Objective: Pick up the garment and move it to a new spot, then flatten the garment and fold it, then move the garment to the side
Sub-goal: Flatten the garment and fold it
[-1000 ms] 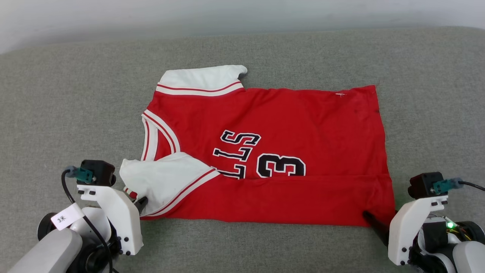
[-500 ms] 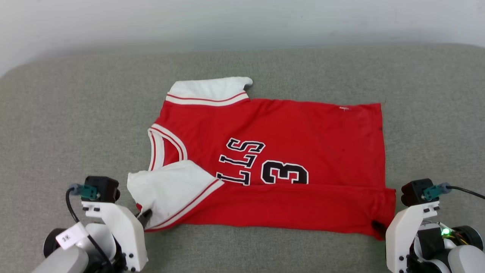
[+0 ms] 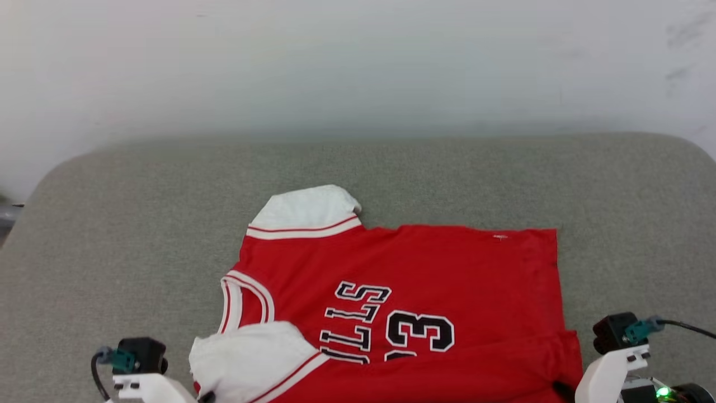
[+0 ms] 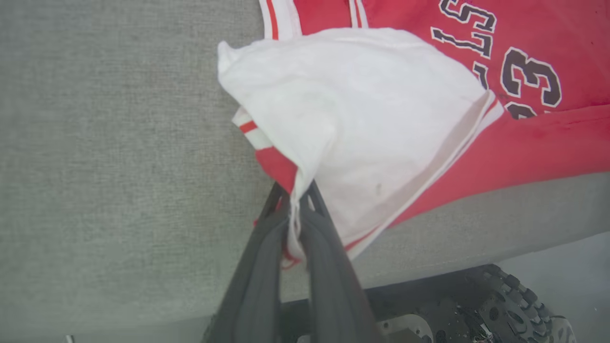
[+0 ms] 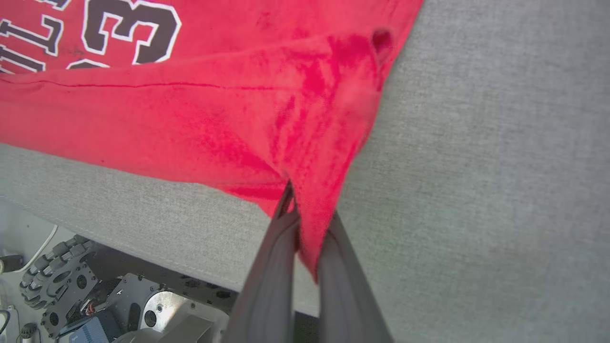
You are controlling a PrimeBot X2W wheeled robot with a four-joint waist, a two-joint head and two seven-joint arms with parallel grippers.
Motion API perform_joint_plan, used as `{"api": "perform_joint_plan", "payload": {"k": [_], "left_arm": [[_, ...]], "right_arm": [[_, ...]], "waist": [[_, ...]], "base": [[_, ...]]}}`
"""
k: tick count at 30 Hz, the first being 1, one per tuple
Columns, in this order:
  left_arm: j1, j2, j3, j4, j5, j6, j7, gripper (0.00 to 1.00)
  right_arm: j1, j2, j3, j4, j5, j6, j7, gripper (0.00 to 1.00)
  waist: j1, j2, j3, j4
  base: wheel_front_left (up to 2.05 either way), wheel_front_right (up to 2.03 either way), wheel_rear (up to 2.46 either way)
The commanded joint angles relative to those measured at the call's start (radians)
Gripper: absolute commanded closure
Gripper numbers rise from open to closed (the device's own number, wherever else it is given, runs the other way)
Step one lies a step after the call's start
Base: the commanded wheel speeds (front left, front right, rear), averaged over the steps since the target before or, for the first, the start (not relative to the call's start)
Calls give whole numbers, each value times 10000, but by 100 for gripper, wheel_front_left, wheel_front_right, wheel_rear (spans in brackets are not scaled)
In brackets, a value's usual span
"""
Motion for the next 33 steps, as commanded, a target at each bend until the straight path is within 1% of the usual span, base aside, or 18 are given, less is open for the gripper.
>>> {"api": "perform_joint_plan", "payload": {"k": [1, 3, 6, 9, 10, 12, 13, 16, 18, 20, 21, 25, 29, 33], "left_arm": [[297, 80, 80, -48, -90, 102, -84, 100], [551, 82, 89, -52, -205, 88, -144, 100], [712, -145, 62, 125, -332, -65, -314, 100], [531, -459, 27, 510, -348, -296, -578, 100], [431, -595, 62, 652, -376, -353, -685, 100], [328, -817, 48, 1060, -418, -546, -835, 31], [265, -896, 42, 1255, -413, -634, -905, 0], [71, -1122, 145, 1667, -333, -730, -1258, 0], [-36, -1136, 232, 1824, -262, -743, -1474, 0], [-106, -1133, 327, 1906, -135, -678, -1750, 0], [-106, -1133, 327, 1906, -135, -678, -1750, 0], [-291, -1129, 587, 1834, 174, -457, -2356, 0], [-589, -1247, 769, 1674, 502, -257, -2960, 0], [-1022, -1355, 826, 1603, 929, -272, -3522, 0]], "right_arm": [[230, -63, -15, -137, 42, -15, 18, 100], [473, -19, -85, -208, 95, -15, 77, 100], [747, 109, -189, -202, 110, -15, 67, 100], [980, 323, -384, -54, 61, -15, -73, 100], [1030, 404, -449, -9, 37, -15, -147, 93], [1123, 563, -583, 111, -45, -13, -388, 0], [1199, 632, -576, 155, -72, -13, -493, 0], [1234, 813, -719, 125, -177, -13, -1193, 0], [1181, 933, -828, -9, -330, -12, -1855, 0], [1104, 1008, -954, -118, -581, -13, -2523, 0], [1104, 1008, -954, -118, -581, -13, -2523, 0], [853, 1335, -1292, -497, -1148, -12, -3807, 0], [680, 1655, -1529, -947, -1741, -12, -4713, 0], [467, 1851, -1552, -1414, -2164, -12, -5463, 0]], "waist": [[1, 0, -121, 74], [1, 0, -139, 102], [1, 0, -105, 146], [1, 0, -37, 183], [1, 0, -18, 187], [1, 0, 19, 182], [1, 0, 37, 163], [1, 0, 83, 100], [1, 0, 84, 51], [1, 0, 52, 7], [1, 0, 52, 7], [1, 0, -43, -69], [1, 0, -100, -138], [1, 0, -69, -181]], "base": [[0, 0, 0], [0, 0, 0], [0, 0, 0], [0, 0, 0], [0, 0, 0], [0, 0, 0], [0, 0, 0], [0, 0, 0], [0, 0, 0], [0, 0, 0], [0, 0, 0], [0, 0, 0], [0, 0, 0], [0, 0, 0]]}}
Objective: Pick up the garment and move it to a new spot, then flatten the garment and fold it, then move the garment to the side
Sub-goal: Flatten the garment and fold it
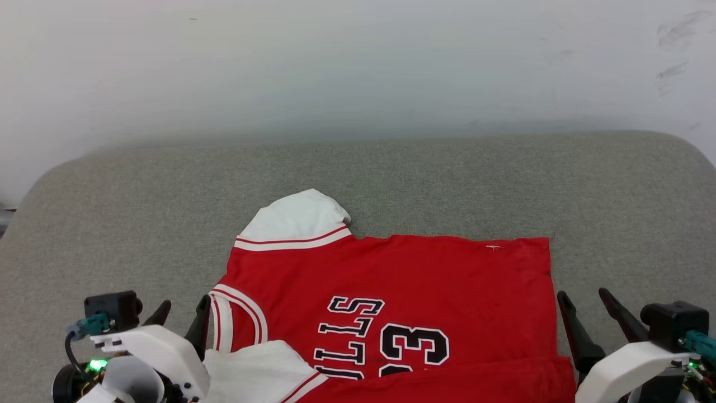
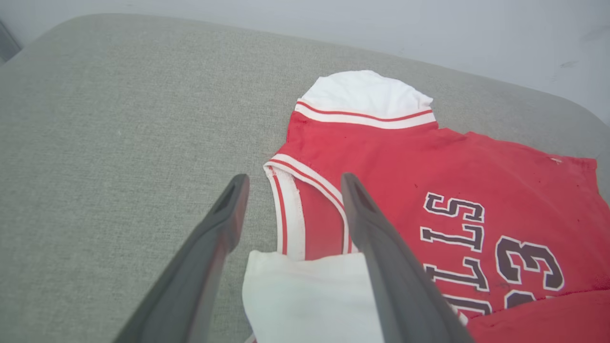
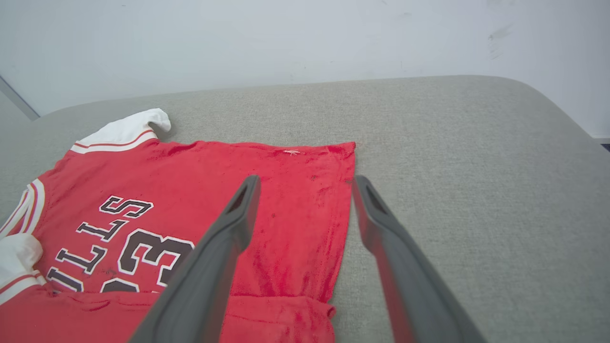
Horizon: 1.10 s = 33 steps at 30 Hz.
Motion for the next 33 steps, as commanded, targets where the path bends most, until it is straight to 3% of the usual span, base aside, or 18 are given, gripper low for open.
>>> {"api": "perform_joint_plan", "payload": {"k": [1, 9, 13, 23, 33], "left_arm": [[-209, -65, 62, 14, 93, -32, -117, 0], [-1841, -127, 158, 476, 563, -446, -469, 0], [-3107, -96, 157, 860, 564, -930, -103, 0], [-6235, 63, -222, 2501, 50, -2462, 2287, 0], [-8072, 794, -996, 4118, 23, -3232, 5419, 0]], "right_arm": [[-189, 58, -20, -124, -108, -8, -109, 0], [-819, 302, 76, -848, -560, -8, -729, 0], [-1339, 384, 49, -1089, -655, -8, -873, 0], [-2256, 514, 275, -690, -609, -8, -1330, 0], [-2597, 526, 618, -5, -134, -8, -1772, 0]], "waist": [[1, 0, 40, -16], [1, 0, 1193, -357], [1, 0, 2176, -592], [1, 0, 3557, -1368], [1, 0, 4157, -2164]], "base": [[0, 0, 0], [0, 0, 0], [0, 0, 0], [0, 0, 0], [0, 0, 0]]}}
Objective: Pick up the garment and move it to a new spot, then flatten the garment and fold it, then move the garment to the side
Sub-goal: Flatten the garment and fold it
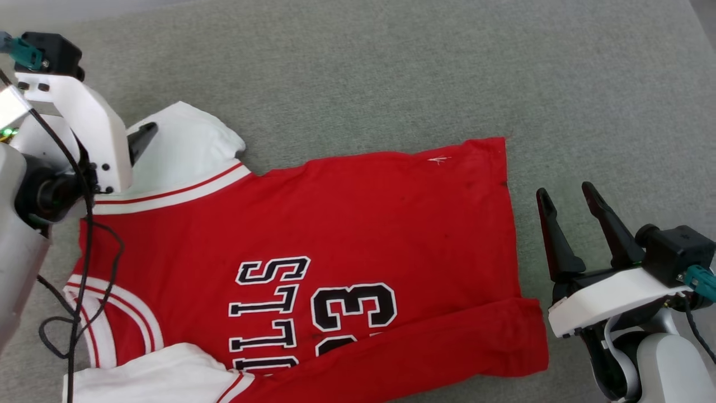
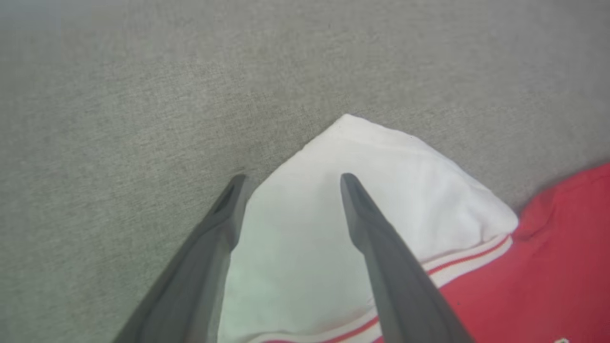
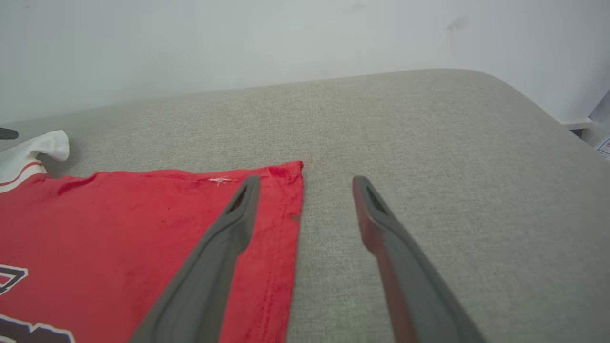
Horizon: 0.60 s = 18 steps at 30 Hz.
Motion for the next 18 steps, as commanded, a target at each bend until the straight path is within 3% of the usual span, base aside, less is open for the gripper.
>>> {"api": "perform_joint_plan", "payload": {"k": [1, 10, 11, 13, 18], "left_arm": [[-161, 80, -86, 140, 11, -80, 254, 0], [-380, 270, -949, 1259, 325, -267, 1990, 0], [-343, 213, -1060, 1353, 323, -266, 2207, 7], [-223, 25, -1110, 1467, 130, -317, 2455, 100], [-282, -253, -884, 1546, -89, -263, 2030, 100]], "right_arm": [[-175, 36, 28, 54, 61, -8, -88, 0], [-348, 35, 213, 583, 333, -8, -309, 0], [-385, 35, 217, 623, 350, -8, -324, 0], [-442, 36, 230, 708, 423, -8, -320, 0], [-676, 34, 179, 981, 667, -8, -124, 0]], "waist": [[-3, 0, 171, -180], [-3, 0, 504, -355], [-3, 0, 528, -353], [-3, 0, 564, -347], [-3, 0, 496, -283]], "base": [[0, 0, 0], [0, 0, 0], [0, 0, 0], [0, 0, 0], [0, 0, 0]]}}
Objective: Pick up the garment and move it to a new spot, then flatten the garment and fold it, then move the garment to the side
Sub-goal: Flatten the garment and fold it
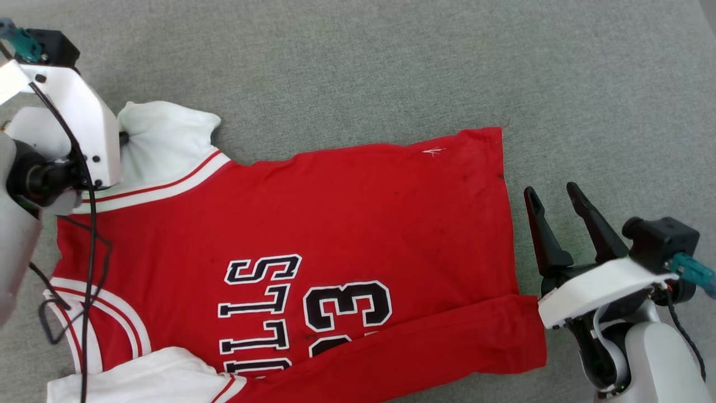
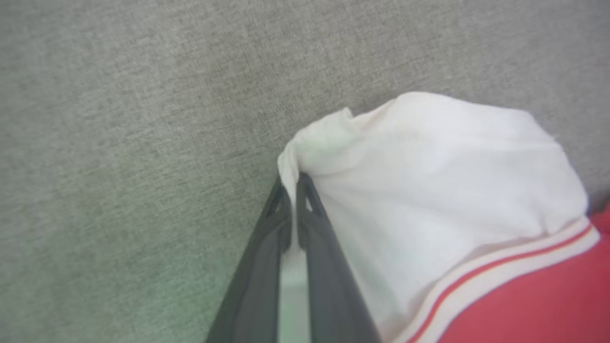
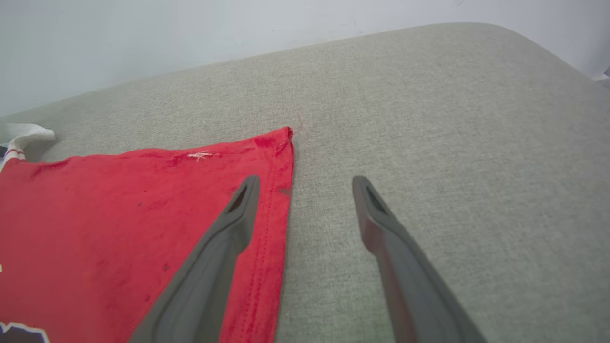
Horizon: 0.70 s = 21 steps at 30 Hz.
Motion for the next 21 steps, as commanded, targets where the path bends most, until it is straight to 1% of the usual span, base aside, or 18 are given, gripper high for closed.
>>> {"api": "perform_joint_plan", "payload": {"k": [1, 3, 7, 10, 14, 15, 21], "left_arm": [[514, -280, -31, 237, -199, 57, -111, 100], [443, -367, 107, 269, -269, 57, -386, 100], [354, -426, 344, 251, -267, 101, -1006, 100], [241, -541, 438, 155, -201, 137, -1447, 100], [141, -715, 473, -93, -142, 137, -1886, 100], [141, -715, 473, -93, -142, 137, -1886, 100], [16, -868, 430, -629, -62, 100, -2243, 100]], "right_arm": [[-270, 29, -51, 115, 150, -8, 132, 0], [-392, -19, -129, 344, 297, -8, 350, 0], [-760, -407, -294, 840, 754, -8, 1067, 0], [-1193, -763, -316, 1348, 1158, -8, 1959, 0], [-1884, -1315, -213, 1960, 1658, -8, 3408, 0], [-1884, -1315, -213, 1960, 1658, -8, 3408, 0], [-3147, -1970, 407, 2670, 2192, -8, 5267, 0]], "waist": [[1, 0, -97, 27], [1, 0, -218, 84], [1, 0, -437, 239], [1, 0, -573, 432], [1, 0, -691, 758], [1, 0, -691, 758], [1, 0, -619, 1415]], "base": [[0, 0, 0], [0, 0, 0], [0, 0, 0], [0, 0, 0], [0, 0, 0], [0, 0, 0], [0, 0, 0]]}}
